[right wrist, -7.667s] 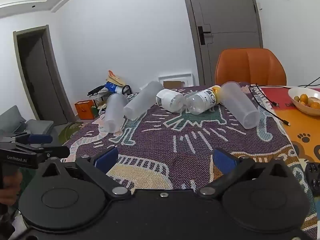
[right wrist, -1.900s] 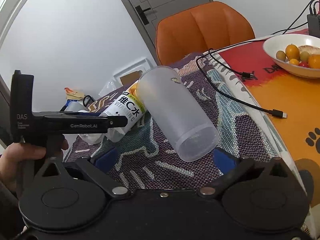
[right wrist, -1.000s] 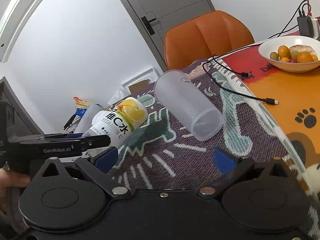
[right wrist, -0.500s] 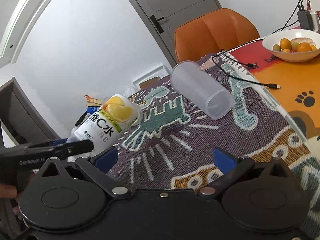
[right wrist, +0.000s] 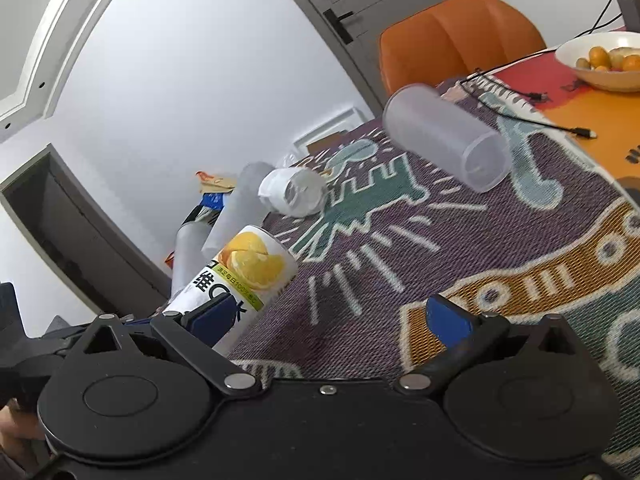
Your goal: Flip cup upright
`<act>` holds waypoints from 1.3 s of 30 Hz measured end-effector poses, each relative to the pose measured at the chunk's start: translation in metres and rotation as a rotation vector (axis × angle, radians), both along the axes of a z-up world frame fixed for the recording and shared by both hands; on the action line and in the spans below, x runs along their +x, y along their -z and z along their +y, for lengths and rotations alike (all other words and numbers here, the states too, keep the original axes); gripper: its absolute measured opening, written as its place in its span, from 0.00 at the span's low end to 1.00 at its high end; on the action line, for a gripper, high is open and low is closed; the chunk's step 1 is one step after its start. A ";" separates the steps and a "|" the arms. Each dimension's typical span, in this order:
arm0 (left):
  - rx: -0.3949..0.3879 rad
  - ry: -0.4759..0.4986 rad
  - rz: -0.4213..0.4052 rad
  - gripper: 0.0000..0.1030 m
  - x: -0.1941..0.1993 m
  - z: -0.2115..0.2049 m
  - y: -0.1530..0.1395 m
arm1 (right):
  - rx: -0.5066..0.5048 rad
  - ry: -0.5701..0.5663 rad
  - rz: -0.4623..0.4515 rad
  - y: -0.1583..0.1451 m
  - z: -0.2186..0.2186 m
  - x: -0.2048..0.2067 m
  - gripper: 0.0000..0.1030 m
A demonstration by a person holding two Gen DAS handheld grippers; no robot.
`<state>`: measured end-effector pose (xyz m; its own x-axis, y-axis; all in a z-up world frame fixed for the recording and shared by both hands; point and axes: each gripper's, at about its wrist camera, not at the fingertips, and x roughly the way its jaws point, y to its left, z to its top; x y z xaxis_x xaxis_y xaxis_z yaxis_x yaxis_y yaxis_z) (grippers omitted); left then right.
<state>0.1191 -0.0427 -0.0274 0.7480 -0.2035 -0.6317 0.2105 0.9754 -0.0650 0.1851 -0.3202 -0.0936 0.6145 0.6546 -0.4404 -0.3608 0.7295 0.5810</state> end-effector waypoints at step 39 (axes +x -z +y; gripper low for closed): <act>-0.128 -0.207 0.002 0.78 -0.006 0.080 0.014 | 0.219 -0.055 0.351 0.032 0.070 0.048 0.98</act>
